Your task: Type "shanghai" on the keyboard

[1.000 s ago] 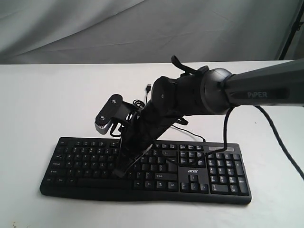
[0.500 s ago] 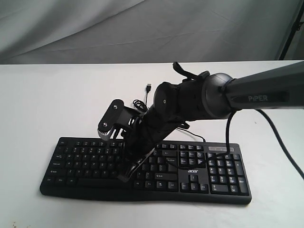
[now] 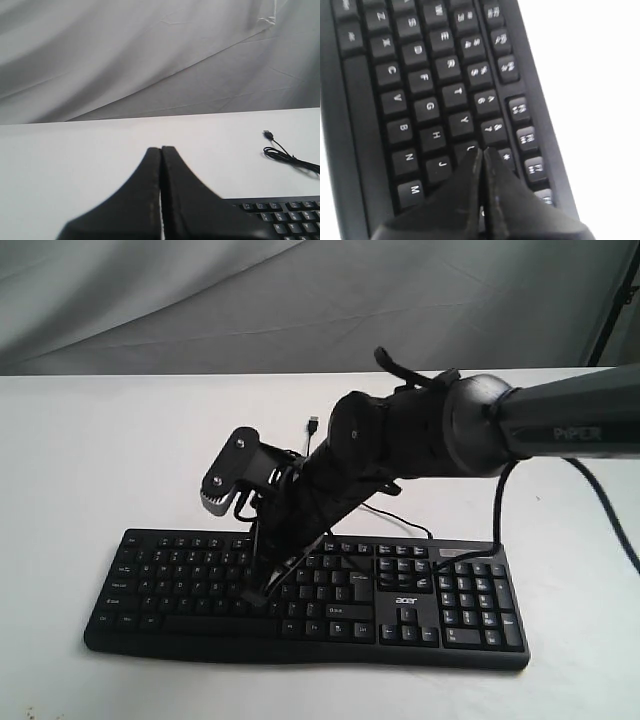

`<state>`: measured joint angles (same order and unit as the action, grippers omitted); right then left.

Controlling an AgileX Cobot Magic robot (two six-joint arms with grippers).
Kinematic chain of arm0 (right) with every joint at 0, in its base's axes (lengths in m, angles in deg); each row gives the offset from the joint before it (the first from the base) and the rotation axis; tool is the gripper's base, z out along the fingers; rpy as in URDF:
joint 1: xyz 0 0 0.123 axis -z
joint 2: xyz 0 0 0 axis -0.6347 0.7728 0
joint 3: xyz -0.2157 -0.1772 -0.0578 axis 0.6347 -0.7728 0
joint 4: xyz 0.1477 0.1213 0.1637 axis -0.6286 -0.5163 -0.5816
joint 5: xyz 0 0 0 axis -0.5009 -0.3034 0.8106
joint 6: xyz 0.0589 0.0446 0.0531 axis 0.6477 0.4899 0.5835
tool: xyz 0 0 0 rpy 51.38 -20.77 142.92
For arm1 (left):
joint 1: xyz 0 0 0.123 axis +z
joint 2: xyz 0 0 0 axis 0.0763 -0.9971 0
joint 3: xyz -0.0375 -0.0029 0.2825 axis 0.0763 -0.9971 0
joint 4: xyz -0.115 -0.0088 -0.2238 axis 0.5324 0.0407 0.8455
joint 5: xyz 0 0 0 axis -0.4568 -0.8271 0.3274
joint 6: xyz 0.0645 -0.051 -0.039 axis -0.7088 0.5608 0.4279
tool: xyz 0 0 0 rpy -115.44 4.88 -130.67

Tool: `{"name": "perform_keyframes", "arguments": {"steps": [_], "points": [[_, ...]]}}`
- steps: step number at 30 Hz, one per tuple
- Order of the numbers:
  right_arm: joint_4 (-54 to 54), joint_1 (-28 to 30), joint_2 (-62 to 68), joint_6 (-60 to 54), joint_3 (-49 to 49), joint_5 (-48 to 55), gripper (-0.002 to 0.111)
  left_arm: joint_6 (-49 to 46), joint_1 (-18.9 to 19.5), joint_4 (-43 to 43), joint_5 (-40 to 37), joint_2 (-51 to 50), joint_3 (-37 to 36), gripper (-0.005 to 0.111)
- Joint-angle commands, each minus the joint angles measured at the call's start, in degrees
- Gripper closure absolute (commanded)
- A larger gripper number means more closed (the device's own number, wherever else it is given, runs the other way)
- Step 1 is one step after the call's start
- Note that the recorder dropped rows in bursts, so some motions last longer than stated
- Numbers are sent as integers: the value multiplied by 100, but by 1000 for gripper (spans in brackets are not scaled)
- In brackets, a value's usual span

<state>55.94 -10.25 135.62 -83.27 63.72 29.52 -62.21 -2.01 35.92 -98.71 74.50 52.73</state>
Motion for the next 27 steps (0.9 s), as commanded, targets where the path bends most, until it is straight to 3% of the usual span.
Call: {"name": "perform_keyframes", "arguments": {"steps": [1,13,22,27], "points": [[297,51,-445,215,-34,165,108,15,-37,0,34,14,-10,107],[591,51,-1825,695,-34,640,108,15,-37,0,34,14,-10,107],[563,51,-2124,770,-34,531,108,15,-37,0,34,14,-10,107],[452,51,-2135,877,-34,-106,108,15,-37,0,34,14,-10,107]]}}
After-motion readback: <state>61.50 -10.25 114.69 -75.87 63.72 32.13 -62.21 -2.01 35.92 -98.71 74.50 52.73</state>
